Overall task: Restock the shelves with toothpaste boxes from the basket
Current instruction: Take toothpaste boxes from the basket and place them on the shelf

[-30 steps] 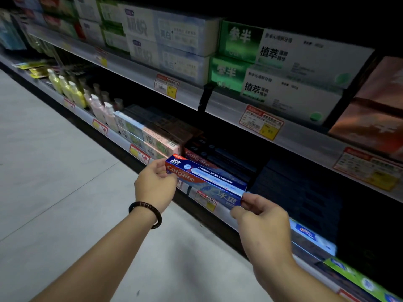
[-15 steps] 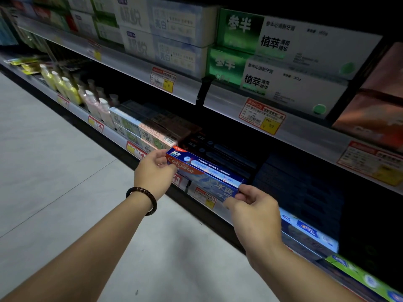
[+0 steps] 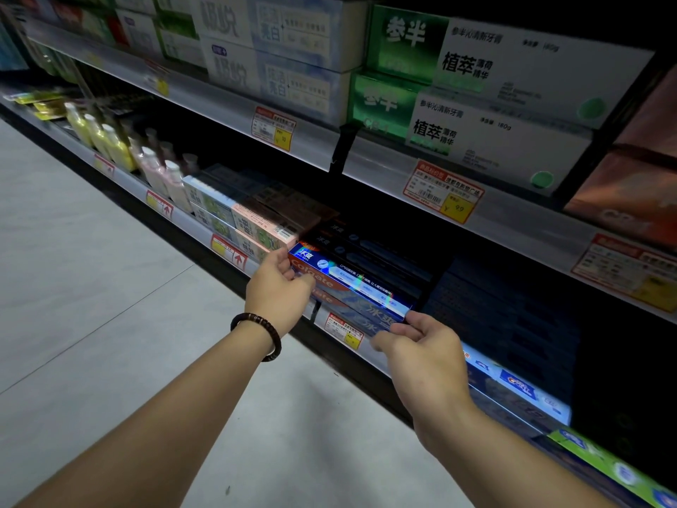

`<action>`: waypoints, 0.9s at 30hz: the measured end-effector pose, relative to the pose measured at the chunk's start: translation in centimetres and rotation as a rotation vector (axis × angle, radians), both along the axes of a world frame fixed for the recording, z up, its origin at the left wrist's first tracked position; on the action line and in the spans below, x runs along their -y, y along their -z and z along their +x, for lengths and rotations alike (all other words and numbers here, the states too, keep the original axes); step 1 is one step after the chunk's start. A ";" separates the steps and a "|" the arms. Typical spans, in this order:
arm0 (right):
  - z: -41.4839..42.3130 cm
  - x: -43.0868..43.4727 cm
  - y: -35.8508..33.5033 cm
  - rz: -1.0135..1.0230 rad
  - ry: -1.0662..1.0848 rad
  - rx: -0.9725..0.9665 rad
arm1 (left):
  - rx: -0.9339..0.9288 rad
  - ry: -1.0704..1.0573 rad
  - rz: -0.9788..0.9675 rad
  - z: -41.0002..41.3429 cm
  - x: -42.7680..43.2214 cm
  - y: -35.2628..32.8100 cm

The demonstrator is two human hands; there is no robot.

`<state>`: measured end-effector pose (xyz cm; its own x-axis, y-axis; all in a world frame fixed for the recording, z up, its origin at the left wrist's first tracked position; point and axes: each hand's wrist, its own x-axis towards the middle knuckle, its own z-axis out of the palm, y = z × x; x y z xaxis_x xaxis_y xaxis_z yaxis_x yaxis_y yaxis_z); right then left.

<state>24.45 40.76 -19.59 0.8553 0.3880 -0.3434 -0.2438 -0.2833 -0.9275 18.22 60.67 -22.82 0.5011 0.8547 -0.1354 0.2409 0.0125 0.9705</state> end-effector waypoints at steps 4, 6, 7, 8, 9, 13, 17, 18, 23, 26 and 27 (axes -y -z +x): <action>0.0 0.0 0.0 -0.011 0.000 0.010 | 0.025 0.018 0.039 0.5 0.8 0.7; -0.2 0.0 0.1 -0.017 -0.002 0.027 | 0.014 0.018 0.092 0.6 1.2 1.1; -0.3 -0.1 0.1 -0.024 -0.005 0.039 | 0.007 0.020 0.115 0.6 1.5 1.3; -0.4 -0.1 0.1 -0.030 -0.008 0.049 | 0.003 0.018 0.128 0.7 1.8 1.6; -0.5 -0.2 0.2 -0.037 -0.009 0.056 | 0.000 0.019 0.129 0.8 2.2 1.9; -0.6 -0.1 0.2 -0.059 -0.019 0.060 | -0.001 0.063 0.118 1.4 4.1 3.2; -0.5 0.0 0.1 -0.064 -0.037 0.065 | -0.003 0.075 0.097 1.7 4.6 3.2; -0.5 -0.1 0.1 -0.070 -0.039 0.070 | -0.007 0.078 0.096 1.7 4.6 3.1; -0.4 -0.1 0.3 -0.097 -0.039 0.076 | -0.010 0.078 0.090 1.6 4.7 2.8; -0.5 0.0 0.2 -0.103 -0.032 0.064 | -0.009 0.051 0.091 1.7 4.9 2.6; -0.5 0.1 0.1 -0.108 -0.032 0.060 | -0.011 0.040 0.096 1.7 5.0 2.4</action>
<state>23.91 40.66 -19.73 0.8633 0.3794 -0.3329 -0.1776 -0.3889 -0.9040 19.93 55.70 -25.24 0.5337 0.8436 -0.0595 0.2500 -0.0902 0.9640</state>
